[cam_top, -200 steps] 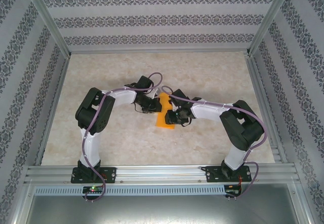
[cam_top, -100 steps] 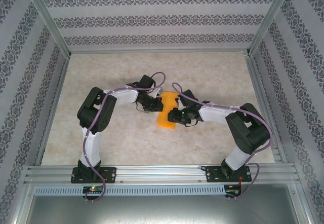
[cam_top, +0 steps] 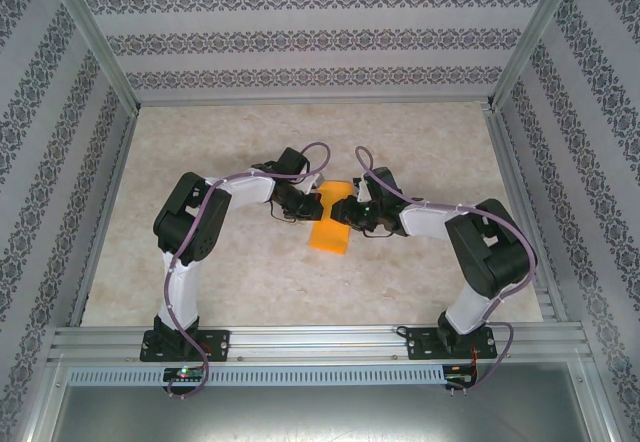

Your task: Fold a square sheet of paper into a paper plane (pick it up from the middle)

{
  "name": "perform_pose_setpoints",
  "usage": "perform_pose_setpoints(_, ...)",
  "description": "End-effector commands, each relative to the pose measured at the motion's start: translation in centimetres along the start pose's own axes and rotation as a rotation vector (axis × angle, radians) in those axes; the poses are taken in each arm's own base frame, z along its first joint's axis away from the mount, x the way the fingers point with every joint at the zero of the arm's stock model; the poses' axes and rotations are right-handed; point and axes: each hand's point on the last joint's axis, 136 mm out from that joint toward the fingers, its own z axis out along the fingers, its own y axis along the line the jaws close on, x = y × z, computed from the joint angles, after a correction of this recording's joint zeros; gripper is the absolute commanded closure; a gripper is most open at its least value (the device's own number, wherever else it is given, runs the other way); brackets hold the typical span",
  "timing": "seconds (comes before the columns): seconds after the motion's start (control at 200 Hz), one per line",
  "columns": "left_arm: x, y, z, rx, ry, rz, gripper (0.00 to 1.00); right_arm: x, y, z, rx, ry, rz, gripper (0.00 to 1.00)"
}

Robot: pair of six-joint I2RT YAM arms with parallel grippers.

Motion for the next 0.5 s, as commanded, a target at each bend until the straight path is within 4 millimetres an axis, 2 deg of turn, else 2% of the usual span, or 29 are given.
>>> perform_pose_setpoints(0.0, 3.9, 5.8, 2.0, -0.230, 0.110, -0.030, 0.94, -0.3, -1.0, 0.7, -0.001, 0.003, 0.017, 0.71)
perform_pose_setpoints(0.295, 4.5, 6.9, 2.0, -0.280, 0.122, -0.019, 0.94, 0.5, -6.1, 1.2, 0.125, 0.019, 0.061, 0.80)
perform_pose_setpoints(0.405, 4.8, 7.5, 2.1, -0.305, 0.131, -0.017, 0.94, 0.8, -7.2, 0.8, 0.139, 0.009, 0.082, 0.84)
perform_pose_setpoints(0.495, 5.0, 7.9, 2.2, -0.320, 0.139, -0.016, 0.94, 0.5, -7.4, -0.1, 0.135, -0.014, 0.092, 0.85)
